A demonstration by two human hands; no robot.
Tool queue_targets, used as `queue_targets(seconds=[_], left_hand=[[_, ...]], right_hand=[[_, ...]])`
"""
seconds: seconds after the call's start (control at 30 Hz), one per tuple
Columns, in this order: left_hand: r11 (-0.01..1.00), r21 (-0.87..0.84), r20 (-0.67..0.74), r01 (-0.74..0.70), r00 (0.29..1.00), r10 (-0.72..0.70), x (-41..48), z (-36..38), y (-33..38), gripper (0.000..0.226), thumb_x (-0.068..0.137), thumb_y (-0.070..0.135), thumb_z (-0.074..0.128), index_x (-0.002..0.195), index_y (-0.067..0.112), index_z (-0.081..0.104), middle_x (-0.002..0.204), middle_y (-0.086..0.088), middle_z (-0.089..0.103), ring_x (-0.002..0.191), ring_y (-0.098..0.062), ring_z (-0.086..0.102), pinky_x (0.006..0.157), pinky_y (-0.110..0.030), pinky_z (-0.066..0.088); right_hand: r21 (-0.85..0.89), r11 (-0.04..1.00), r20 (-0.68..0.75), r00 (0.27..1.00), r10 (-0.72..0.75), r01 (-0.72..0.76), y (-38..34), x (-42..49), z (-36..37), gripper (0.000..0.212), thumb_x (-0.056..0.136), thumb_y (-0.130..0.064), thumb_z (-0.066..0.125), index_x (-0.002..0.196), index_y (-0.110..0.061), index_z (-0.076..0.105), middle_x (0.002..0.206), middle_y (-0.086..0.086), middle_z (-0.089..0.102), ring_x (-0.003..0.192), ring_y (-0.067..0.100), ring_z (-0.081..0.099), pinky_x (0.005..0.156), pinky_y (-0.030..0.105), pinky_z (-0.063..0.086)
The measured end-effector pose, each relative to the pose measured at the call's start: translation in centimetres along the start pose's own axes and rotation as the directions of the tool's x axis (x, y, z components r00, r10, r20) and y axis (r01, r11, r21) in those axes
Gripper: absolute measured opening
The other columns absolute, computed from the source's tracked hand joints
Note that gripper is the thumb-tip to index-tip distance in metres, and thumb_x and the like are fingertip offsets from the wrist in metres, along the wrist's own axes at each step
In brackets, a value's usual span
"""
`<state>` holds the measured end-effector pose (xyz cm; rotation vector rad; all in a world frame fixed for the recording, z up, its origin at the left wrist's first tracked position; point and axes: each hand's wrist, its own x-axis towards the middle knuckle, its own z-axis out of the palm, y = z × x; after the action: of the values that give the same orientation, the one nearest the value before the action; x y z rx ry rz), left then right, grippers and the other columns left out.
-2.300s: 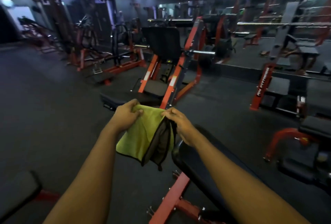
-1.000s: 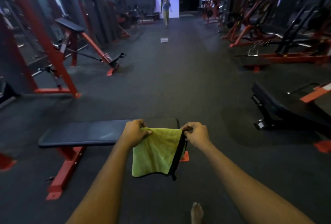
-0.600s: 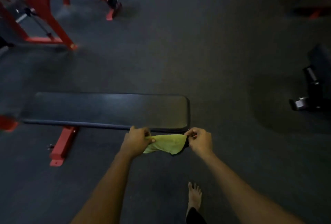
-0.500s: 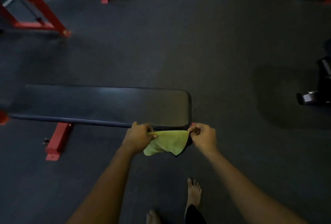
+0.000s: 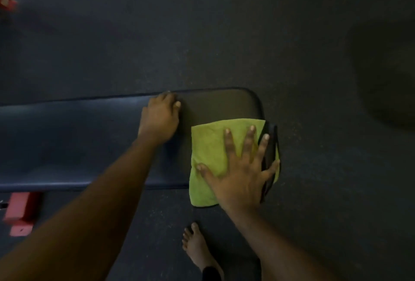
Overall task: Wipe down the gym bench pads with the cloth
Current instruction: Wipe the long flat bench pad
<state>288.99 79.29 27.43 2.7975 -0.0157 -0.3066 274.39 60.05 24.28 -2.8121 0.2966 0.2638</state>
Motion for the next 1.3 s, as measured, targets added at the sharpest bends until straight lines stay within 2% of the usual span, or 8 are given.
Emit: queue_targets(seconds=[0.13,0.33,0.57,0.73,0.93,1.03,1.17,1.3], left_hand=[[0.992,0.119,0.081,-0.049,0.996,0.04,4.1,-0.4,-3.3,0.047,0.106,0.039,0.028,0.146,0.02,0.045,0.15,-0.01,0.045,0.139,-0.032,0.037,0.117,-0.052,0.024],[0.997,-0.002,0.098,-0.078,0.992,0.077,5.5,-1.1,-4.7,0.043,0.107,0.036,0.03,0.13,0.012,0.057,0.129,-0.014,0.059,0.119,-0.032,0.049,0.101,-0.045,0.037],[0.997,-0.047,0.152,-0.058,0.986,0.064,5.9,-1.5,-6.5,0.041,0.107,0.036,0.032,0.125,0.013,0.06,0.124,-0.013,0.063,0.112,-0.031,0.055,0.099,-0.047,0.043],[0.998,-0.041,0.102,-0.051,0.993,0.055,5.5,-0.8,-6.2,0.04,0.107,0.033,0.033,0.127,0.01,0.059,0.121,-0.013,0.063,0.11,-0.03,0.054,0.096,-0.043,0.04],[0.989,-0.103,0.14,-0.101,0.983,0.115,5.7,-0.8,-7.3,0.044,0.107,0.034,0.032,0.144,0.016,0.049,0.143,-0.01,0.054,0.13,-0.028,0.046,0.11,-0.042,0.032],[0.979,-0.201,0.231,-0.031,0.97,0.078,6.2,-1.5,-8.3,0.045,0.107,0.04,0.031,0.146,0.023,0.045,0.149,-0.007,0.048,0.135,-0.028,0.043,0.112,-0.043,0.031],[0.996,-0.03,0.192,-0.08,0.978,0.085,5.6,-2.9,-11.1,0.046,0.107,0.036,0.03,0.145,0.018,0.048,0.145,-0.013,0.052,0.133,-0.034,0.044,0.118,-0.048,0.02],[0.998,0.01,0.144,-0.065,0.988,0.063,4.2,-3.4,-13.2,0.046,0.107,0.034,0.028,0.148,0.017,0.042,0.151,-0.011,0.045,0.14,-0.029,0.037,0.12,-0.048,0.012]], right_hand=[[-0.017,0.997,-0.085,0.993,0.078,-0.08,0.0,4.6,0.3,0.085,0.086,-0.089,0.026,0.159,-0.047,0.015,0.172,0.005,0.002,0.154,0.046,0.006,0.102,0.078,0.026],[0.042,0.975,-0.038,0.975,0.218,-0.217,-2.6,16.6,-2.0,0.072,0.094,-0.077,0.022,0.157,-0.045,0.023,0.169,0.004,0.016,0.151,0.042,0.016,0.11,0.071,0.025],[-0.118,0.963,-0.089,0.963,-0.255,0.244,-5.5,3.4,3.0,0.067,0.097,-0.069,0.034,0.159,-0.047,0.02,0.172,-0.005,0.008,0.157,0.035,0.005,0.113,0.074,0.012],[-0.144,0.99,-0.113,0.993,-0.017,0.001,-1.6,1.9,2.1,0.069,0.094,-0.069,0.032,0.158,-0.051,0.015,0.172,-0.004,0.009,0.156,0.038,0.009,0.11,0.073,0.017],[0.071,0.947,-0.101,0.942,0.318,-0.312,-3.2,13.6,-0.8,0.068,0.092,-0.071,0.025,0.156,-0.049,0.022,0.171,0.0,0.012,0.153,0.043,0.012,0.107,0.075,0.024],[-0.067,0.983,-0.121,0.979,0.161,-0.17,-7.8,14.4,0.2,0.066,0.093,-0.066,0.033,0.155,-0.043,0.031,0.17,0.001,0.016,0.155,0.043,0.006,0.11,0.079,0.009],[-0.119,0.97,-0.093,0.97,-0.225,0.214,-10.1,4.9,3.3,0.065,0.093,-0.066,0.041,0.154,-0.047,0.032,0.17,-0.003,0.016,0.156,0.039,0.008,0.111,0.076,0.01],[-0.138,0.969,-0.09,0.972,-0.217,0.203,-6.4,-0.6,4.0,0.069,0.092,-0.07,0.04,0.156,-0.051,0.022,0.17,-0.007,0.018,0.157,0.032,0.012,0.11,0.072,0.02]])
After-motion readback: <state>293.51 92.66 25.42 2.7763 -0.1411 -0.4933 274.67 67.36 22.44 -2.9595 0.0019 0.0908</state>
